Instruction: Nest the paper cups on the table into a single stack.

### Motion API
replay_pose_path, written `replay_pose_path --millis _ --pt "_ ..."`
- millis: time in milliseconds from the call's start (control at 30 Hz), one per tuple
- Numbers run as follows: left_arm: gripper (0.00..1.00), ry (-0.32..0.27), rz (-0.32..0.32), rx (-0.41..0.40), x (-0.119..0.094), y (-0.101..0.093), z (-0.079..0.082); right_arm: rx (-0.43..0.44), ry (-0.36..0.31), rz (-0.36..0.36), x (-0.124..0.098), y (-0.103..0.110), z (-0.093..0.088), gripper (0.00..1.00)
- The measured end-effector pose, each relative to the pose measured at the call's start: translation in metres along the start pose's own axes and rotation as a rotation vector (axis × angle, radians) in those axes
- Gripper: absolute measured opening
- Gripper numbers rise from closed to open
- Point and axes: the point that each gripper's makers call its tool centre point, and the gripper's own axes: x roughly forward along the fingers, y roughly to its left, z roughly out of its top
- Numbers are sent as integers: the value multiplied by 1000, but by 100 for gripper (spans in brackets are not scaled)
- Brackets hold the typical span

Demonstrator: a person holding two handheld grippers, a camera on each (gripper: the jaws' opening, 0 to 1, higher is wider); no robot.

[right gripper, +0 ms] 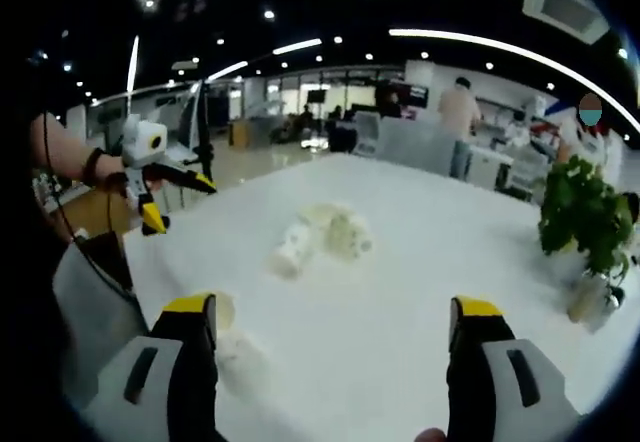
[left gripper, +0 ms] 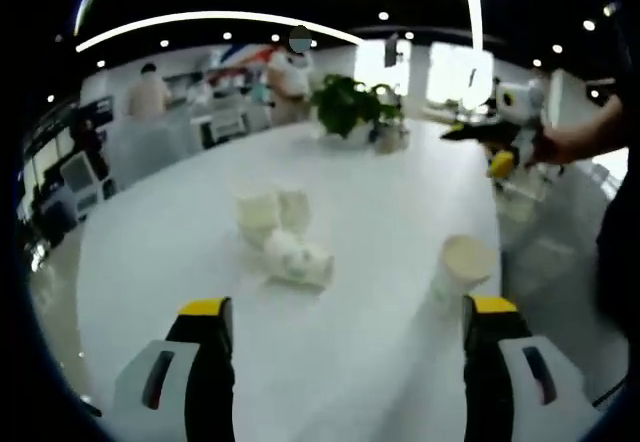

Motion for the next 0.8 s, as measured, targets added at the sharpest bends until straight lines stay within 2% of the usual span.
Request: replay_pose_path --millis 300,433,533,633,733,800 --pt "94 23 -57 53 28 22 11 14 22 -14 -3 3 -11 94" --pt "95 8 -78 42 40 29 17 15 24 -25 -4 3 -13 94" --pt "95 20 -107 51 53 33 18 29 28 -37 -4 2 -15 94" --pt "91 10 -135 43 61 39 20 36 28 -44 -3 2 -16 94" --pt "94 9 -166 -5 71 44 18 38 33 -50 -3 4 -17 94" --pt "95 10 -161 13 78 50 15 27 45 -51 -2 6 -19 94"
